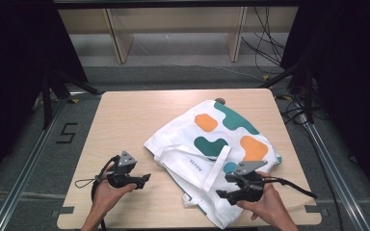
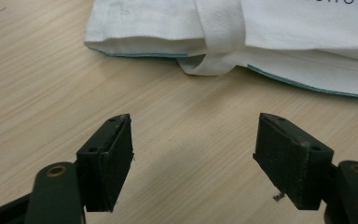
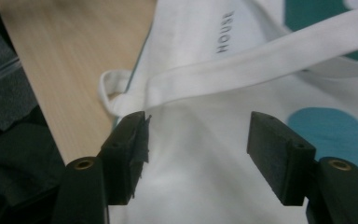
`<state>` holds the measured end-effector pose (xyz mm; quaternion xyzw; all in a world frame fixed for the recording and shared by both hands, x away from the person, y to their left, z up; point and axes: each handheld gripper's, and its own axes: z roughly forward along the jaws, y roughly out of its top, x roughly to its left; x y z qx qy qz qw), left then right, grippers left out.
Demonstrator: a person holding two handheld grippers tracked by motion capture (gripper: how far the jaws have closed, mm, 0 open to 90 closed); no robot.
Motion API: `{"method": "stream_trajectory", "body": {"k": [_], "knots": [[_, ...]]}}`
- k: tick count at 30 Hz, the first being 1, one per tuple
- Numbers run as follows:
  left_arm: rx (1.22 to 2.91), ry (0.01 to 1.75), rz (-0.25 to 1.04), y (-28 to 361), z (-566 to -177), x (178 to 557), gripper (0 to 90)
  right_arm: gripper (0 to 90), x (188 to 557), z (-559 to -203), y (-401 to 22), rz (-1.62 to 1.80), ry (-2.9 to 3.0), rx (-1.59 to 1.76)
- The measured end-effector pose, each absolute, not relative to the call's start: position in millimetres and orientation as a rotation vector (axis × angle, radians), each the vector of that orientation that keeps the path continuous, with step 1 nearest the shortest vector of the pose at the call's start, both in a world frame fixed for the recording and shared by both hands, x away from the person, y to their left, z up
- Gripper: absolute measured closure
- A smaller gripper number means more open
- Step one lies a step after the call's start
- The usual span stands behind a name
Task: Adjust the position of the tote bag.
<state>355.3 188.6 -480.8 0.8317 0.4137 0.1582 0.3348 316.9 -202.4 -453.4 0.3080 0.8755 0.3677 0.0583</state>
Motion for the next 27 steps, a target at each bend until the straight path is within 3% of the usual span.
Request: {"method": "stream_trajectory", "body": {"k": [11,16,19,22,23,27], "knots": [[2.161,1.138,0.418,201,-488,360,25.2,34.6,302,-479,-172,1.069,2.661,0.923],[2.145,1.155,0.416,204,-487,360,24.8,37.6,297,-490,-161,0.911,2.690,0.934],[2.145,1.146,0.415,206,-487,361,23.5,44.0,298,-493,-159,0.871,2.685,0.899],[2.133,1.149,0.417,208,-488,361,22.3,68.7,296,-490,-163,0.833,2.742,0.817],[2.134,1.149,0.424,209,-487,361,21.7,83.5,295,-490,-169,0.868,2.742,0.746],[2.127,1.140,0.432,208,-489,361,20.9,88.4,294,-484,-183,0.822,2.746,0.707]]}}
